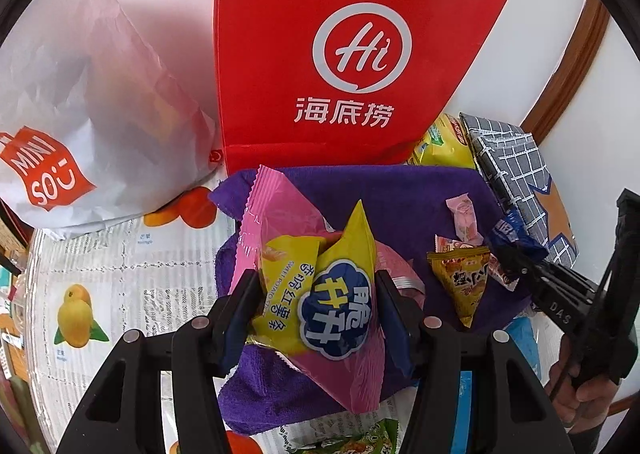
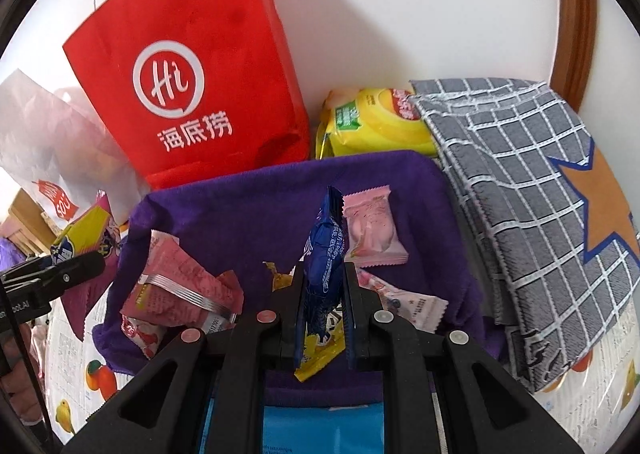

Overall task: Organize snacks
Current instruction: 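Lower the blue packet onto the towel and open the right gripper while the left lowers its bag, then move both open grippers back from the towel toward the loose snacks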

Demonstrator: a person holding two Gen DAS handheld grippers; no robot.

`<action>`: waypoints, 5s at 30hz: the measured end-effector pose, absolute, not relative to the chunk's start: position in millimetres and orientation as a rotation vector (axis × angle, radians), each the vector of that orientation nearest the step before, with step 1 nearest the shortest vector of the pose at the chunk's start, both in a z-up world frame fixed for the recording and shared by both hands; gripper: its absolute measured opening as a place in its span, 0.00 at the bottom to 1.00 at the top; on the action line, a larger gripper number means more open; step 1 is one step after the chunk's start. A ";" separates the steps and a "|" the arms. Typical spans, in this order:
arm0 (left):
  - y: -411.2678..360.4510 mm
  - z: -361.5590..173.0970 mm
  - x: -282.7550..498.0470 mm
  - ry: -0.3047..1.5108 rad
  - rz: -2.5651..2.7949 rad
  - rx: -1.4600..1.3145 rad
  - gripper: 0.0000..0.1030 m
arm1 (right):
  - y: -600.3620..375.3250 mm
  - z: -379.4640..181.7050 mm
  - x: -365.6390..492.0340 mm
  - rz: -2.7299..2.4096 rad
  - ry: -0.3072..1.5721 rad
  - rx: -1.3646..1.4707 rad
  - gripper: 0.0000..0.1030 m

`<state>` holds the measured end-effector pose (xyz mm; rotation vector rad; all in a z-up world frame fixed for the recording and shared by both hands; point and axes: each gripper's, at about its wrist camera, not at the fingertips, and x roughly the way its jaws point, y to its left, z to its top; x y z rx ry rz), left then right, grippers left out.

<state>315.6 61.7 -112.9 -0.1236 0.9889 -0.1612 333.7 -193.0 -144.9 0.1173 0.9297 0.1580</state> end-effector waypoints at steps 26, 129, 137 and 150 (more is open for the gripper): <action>60.5 -131.2 323.2 1.064 -0.161 -0.136 0.54 | -190.0 -163.7 342.5 0.119 0.984 0.053 0.17; 64.6 -74.1 176.8 0.931 -0.191 -0.117 0.81 | -239.8 -114.7 171.5 -0.003 0.913 0.097 0.58; 70.4 -83.6 160.9 0.941 -0.148 -0.127 0.81 | -229.3 -126.0 161.3 0.035 0.930 0.036 0.58; 83.3 -112.4 153.3 0.986 -0.134 -0.141 0.81 | -221.4 -169.3 163.5 0.061 1.017 0.023 0.62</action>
